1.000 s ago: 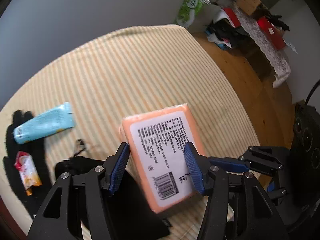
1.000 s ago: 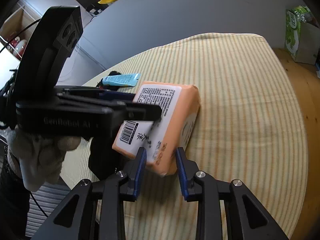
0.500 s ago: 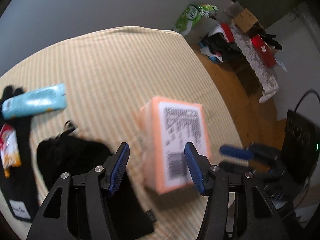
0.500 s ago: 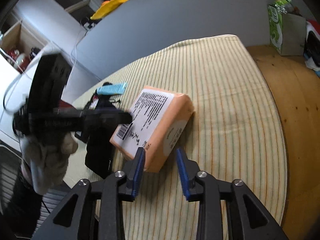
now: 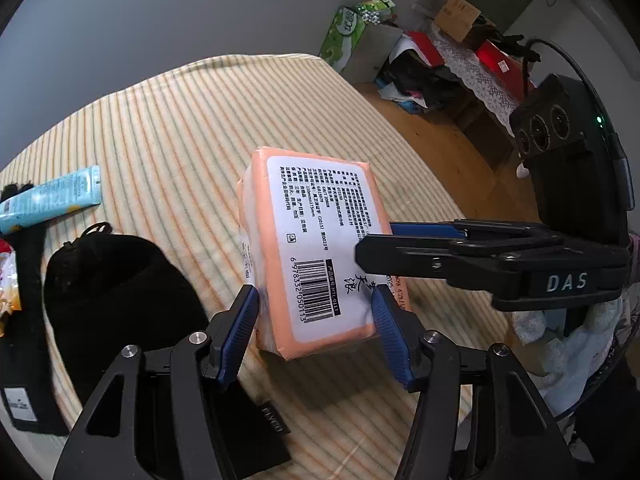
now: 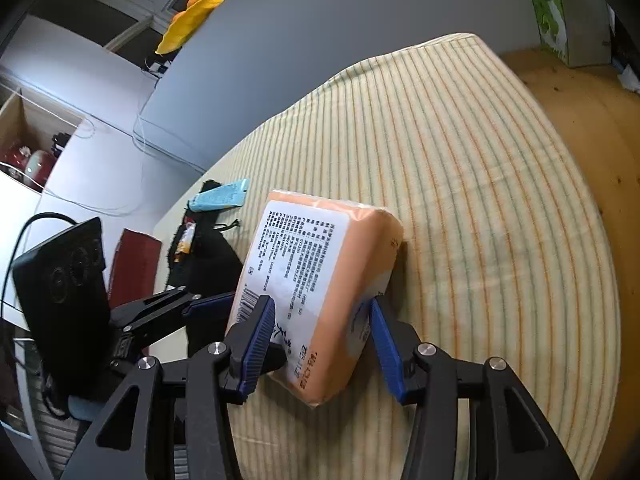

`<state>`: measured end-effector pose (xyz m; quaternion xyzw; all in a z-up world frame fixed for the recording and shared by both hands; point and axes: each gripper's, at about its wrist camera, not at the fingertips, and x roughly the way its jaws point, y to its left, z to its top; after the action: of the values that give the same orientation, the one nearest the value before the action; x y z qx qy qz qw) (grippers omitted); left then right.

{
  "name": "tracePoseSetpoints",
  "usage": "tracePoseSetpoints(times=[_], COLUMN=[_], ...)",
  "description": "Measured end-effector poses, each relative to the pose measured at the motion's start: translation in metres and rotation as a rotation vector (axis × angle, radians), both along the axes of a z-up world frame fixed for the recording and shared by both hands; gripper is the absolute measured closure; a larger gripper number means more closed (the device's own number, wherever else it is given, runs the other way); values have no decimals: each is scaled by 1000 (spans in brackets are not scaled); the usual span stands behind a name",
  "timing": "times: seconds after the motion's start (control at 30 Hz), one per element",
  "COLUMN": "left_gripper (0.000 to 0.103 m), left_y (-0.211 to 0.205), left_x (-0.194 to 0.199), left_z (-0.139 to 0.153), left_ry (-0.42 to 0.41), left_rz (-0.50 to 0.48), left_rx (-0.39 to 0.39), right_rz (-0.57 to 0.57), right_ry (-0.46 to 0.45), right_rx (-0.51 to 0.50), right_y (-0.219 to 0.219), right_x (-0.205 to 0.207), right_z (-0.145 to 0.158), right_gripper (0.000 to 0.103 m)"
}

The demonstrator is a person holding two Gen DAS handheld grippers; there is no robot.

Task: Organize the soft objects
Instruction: 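Lift the orange package with the right gripper toward the shoebox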

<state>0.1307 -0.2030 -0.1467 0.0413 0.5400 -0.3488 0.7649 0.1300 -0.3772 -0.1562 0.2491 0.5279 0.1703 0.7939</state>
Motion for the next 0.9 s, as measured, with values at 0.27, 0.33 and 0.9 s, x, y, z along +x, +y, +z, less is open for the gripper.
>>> tracePoseSetpoints(times=[0.27,0.33,0.9], left_gripper=[43,43,43], left_y=[-4,-3,46], left_x=[-10,-13,-46], left_z=[-2,-1,71], left_ry=[-22,-36,-222], left_rz=[19,23,108], left_rx=[-16,-16,-76], right_rz=[26,35,108], right_ry=[-2,-12,-199], right_rx=[-93,-122,-220], right_y=[12,17,72], right_x=[3,2,-14], right_z=[4,7,96], right_gripper=[58,58,62])
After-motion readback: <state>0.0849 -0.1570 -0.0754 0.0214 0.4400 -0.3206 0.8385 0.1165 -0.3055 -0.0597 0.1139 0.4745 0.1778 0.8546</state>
